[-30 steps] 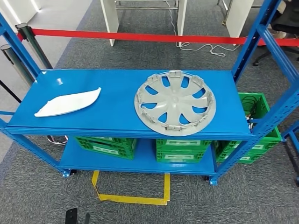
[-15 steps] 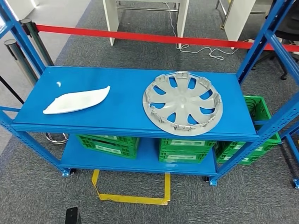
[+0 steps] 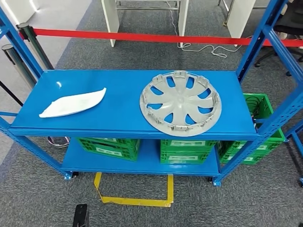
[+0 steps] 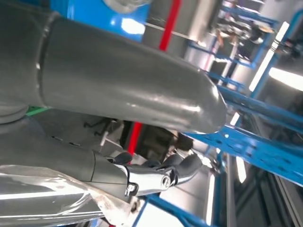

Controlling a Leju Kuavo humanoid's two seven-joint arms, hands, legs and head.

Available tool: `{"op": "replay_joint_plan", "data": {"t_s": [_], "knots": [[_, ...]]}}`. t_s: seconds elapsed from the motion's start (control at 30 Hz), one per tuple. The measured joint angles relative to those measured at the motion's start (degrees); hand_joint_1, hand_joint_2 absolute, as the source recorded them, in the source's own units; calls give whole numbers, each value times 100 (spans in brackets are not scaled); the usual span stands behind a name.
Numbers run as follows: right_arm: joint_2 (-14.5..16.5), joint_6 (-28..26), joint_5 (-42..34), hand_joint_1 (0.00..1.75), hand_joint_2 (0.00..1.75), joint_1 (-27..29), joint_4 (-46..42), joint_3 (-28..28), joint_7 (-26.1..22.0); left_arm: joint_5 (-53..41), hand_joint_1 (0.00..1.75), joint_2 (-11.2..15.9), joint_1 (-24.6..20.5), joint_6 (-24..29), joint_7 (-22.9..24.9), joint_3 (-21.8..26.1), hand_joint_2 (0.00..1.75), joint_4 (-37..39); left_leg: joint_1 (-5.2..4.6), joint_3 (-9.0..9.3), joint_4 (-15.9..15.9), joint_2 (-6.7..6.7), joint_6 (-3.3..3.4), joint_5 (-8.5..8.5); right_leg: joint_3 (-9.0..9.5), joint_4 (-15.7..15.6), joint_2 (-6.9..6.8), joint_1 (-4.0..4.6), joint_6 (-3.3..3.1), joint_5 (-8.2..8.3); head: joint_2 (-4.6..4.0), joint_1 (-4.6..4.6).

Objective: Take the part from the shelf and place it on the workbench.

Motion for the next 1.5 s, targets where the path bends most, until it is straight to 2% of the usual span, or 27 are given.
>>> {"op": "replay_joint_plan", "data": {"t_s": [0.07, 0.1, 0.13, 0.17, 0.23, 0.27, 0.33, 0.43, 0.5, 0.57, 0.6, 0.63, 0.67, 0.77, 0.83, 0.9, 0.97, 1.0, 1.07, 1.13, 1.17, 1.2, 1.27, 1.3, 1.33, 1.43, 1.5], "knots": [[-246, 247, -7, 0, 0, -257, 328, -161, 199, -71, 0, 13, -14, -3, 98, -52, 0, 0, 26, -368, 773, 0, -44, -328, -7, 1, -3, 0, -13, 0, 0, -6], [-367, 353, -16, 0, 0, -372, 504, -247, 281, -107, 0, 17, -15, 6, 138, -78, 0, 0, 41, -489, 1011, 0, -60, -372, -7, 2, -3, -1, -12, -1, 0, -6], [-487, 432, -25, 0, 0, -478, 667, -333, 335, -138, 0, 19, -17, 23, 165, -104, 0, 0, 56, -518, 1041, 0, -71, -299, -4, 5, -2, -4, -10, -2, 0, -6], [-593, 484, -32, 0, 0, -568, 809, -409, 370, -162, 0, 21, -19, 42, 180, -127, 0, 0, 73, -438, 838, 0, -78, -120, 6, 7, -1, -8, -4, -5, 0, -6], [-761, 529, -40, 0, 0, -700, 1012, -523, 395, -183, 0, 26, -28, 64, 186, -157, 0, 0, 97, -107, 76, -3, -81, 299, 26, 12, 0, -13, 31, -16, 0, -6], [-823, 547, -41, 0, 0, -751, 1080, -559, 418, -185, 0, 27, -35, 74, 193, -167, 0, 0, 97, 27, -252, -7, -69, 414, 20, 21, 2, -12, 63, -21, 0, -6], [-939, 617, -24, 0, 0, -831, 1213, -612, 516, -195, 0, 27, -45, 103, 222, -189, 0, 0, 68, 110, -517, -14, -21, 449, -14, 24, 3, -11, 143, -5, 0, -2], [-1186, 778, 89, 0, 0, -960, 1426, -677, 686, -254, 0, 31, -64, 157, 269, -217, 0, 0, 41, 95, -575, -12, 113, 497, -65, 37, -2, -53, 250, -20, 0, 2], [-1381, 863, 165, 0, 0, -1066, 1557, -699, 743, -285, 0, 27, -96, 175, 288, -239, 0, 0, 41, 102, -615, -7, 194, 528, -266, 425, -4, -65, 288, -249, 0, 17], [-1518, 912, 203, 0, 0, -1135, 1672, -702, 774, -296, 0, 21, -117, 180, 312, -261, 0, 0, 18, 94, -617, -3, 236, 529, -663, 1244, -4, -60, 305, -604, 0, 29], [-1566, 929, 214, 0, 0, -1150, 1721, -698, 783, -297, 0, 18, -118, 180, 324, -268, 0, 0, 3, 93, -616, -3, 246, 528, -836, 1584, -4, -59, 308, -707, 0, 29], [-1609, 947, 222, 0, 0, -1162, 1762, -694, 789, -297, 0, 18, -118, 181, 331, -274, 0, 0, -11, 93, -614, -3, 251, 527, -929, 1747, -4, -59, 305, -711, 0, 29], [-1647, 962, 229, 0, 0, -1177, 1794, -689, 791, -297, 0, 18, -120, 185, 332, -280, 0, 0, -22, 95, -611, -5, 253, 526, -903, 1665, -4, -58, 294, -601, 0, 28], [-1748, 1006, 236, 0, 0, -1226, 1827, -669, 794, -309, 0, 12, -146, 201, 330, -290, 0, 0, -42, 106, -582, -11, 235, 498, -327, 501, -4, -44, 246, -76, 0, 29], [-1791, 1027, 229, 0, 0, -1245, 1834, -642, 802, -333, 0, 12, -160, 208, 332, -293, 0, 0, -55, 90, -563, -15, 192, 485, -89, 68, 4, -18, 215, 3, 1, 23], [-1811, 1052, 206, 0, 0, -1246, 1839, -613, 797, -359, 0, 12, -166, 214, 342, -296, 0, -1, -53, 79, -561, -14, 142, 483, -75, 46, 16, -9, 172, 6, 1, 15], [-1835, 1124, 148, 0, 0, -1253, 1839, -586, 749, -383, 0, 12, -175, 215, 353, -298, 0, -1, -41, 29, -423, -13, 81, 371, -64, 22, 16, -24, 114, 22, 1, 12], [-1850, 1169, 115, 0, 0, -1261, 1841, -571, 719, -396, 0, 12, -182, 215, 355, -300, 0, -2, -34, -67, -201, -13, 49, 232, -56, 10, 11, -34, 85, 27, 1, 10], [-1873, 1233, 67, 0, 0, -1275, 1848, -541, 680, -417, 0, 10, -189, 215, 367, -302, 0, -1, -18, -405, 542, -14, 6, -129, -53, 10, 2, -35, 55, 21, 0, 10], [-1876, 1257, 51, 0, 0, -1280, 1860, -513, 672, -423, 0, 10, -185, 215, 379, -303, 0, 0, 1, -685, 1110, -14, -14, -291, -50, 11, 0, -34, 51, 17, 0, 11], [-1877, 1264, 46, 0, 0, -1281, 1865, -498, 671, -423, 0, 11, -183, 215, 381, -304, 0, 0, 11, -694, 1101, -13, -18, -206, -44, 12, 2, -35, 52, 15, 0, 10], [-1879, 1279, 36, 0, 0, -1283, 1867, -482, 665, -426, 0, 12, -184, 215, 382, -304, 0, 0, 22, -602, 877, -13, -17, -22, -33, 13, 6, -36, 55, 12, 0, 10], [-1893, 1318, 13, 0, 0, -1300, 1871, -451, 654, -452, 0, 12, -192, 209, 385, -310, 0, 0, 35, -254, 89, -15, -6, 401, -12, 18, 14, -31, 78, -3, 0, 10], [-1901, 1335, 17, 0, 0, -1332, 1879, -434, 665, -477, 0, 10, -201, 200, 397, -321, 0, -1, 34, -114, -242, -16, 7, 517, -18, 27, 21, -24, 100, -8, 0, 14], [-1909, 1341, 41, 0, 0, -1388, 1896, -405, 696, -509, 0, 6, -209, 190, 418, -338, 0, -1, 27, -42, -438, -17, 22, 560, -34, 31, 28, -18, 128, -6, 0, 18], [-1914, 1333, 163, 0, 0, -1663, 2010, -221, 848, -606, 0, -5, -236, 174, 482, -398, 0, -2, 9, -34, -553, -10, 112, 570, -83, 23, 42, -35, 224, 10, 1, 21], [-1914, 1336, 226, 0, 0, -1893, 2124, -34, 923, -671, 0, -17, -274, 167, 528, -434, 0, -5, 17, -22, -594, -1, 191, 607, -203, 240, 32, -49, 263, -131, 0, 38]]}}
